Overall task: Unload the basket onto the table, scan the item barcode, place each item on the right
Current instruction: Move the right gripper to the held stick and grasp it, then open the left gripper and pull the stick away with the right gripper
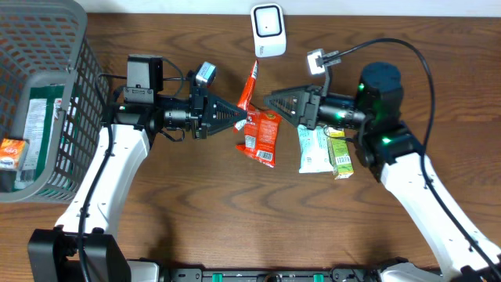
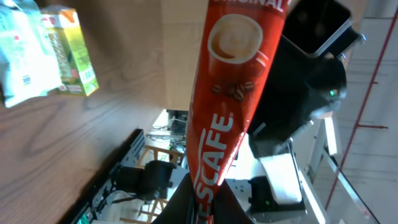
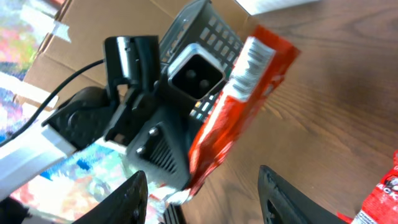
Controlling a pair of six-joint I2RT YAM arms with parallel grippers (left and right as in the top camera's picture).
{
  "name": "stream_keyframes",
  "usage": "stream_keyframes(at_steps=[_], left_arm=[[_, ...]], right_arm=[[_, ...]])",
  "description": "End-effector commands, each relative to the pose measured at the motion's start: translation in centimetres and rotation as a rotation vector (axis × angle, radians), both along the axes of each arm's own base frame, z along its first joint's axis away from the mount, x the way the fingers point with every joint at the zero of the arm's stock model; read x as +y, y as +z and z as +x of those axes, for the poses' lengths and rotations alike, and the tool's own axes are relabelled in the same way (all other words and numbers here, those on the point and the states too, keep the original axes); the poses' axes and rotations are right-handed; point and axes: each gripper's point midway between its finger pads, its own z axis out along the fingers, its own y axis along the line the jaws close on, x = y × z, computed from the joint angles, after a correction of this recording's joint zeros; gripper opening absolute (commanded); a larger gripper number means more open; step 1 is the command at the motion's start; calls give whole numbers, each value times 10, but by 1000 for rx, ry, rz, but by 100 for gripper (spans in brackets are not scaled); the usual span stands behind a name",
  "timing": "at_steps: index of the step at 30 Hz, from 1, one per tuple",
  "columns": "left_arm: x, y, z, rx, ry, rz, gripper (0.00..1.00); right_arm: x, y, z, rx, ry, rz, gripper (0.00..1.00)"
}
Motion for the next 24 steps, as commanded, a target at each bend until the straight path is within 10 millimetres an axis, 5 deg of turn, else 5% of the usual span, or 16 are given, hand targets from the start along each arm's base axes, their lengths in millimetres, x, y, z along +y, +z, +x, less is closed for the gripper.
stream_keyframes(at_steps=[1,9,21,24], left_arm=[[0,11,-7,-6,-40,-52,7],[0,11,-8,-1,-42,-54,7],[0,11,-7,-13,-42,-55,7],[0,12,-6,-26,-42,-56,7]], right_arm=[[16,-1,6,30,-8,19,52],[36,0,10,-20,-12,33,36],[45,-4,8,-34,-32,12,27],[45,-4,8,-50,-31,7,11]])
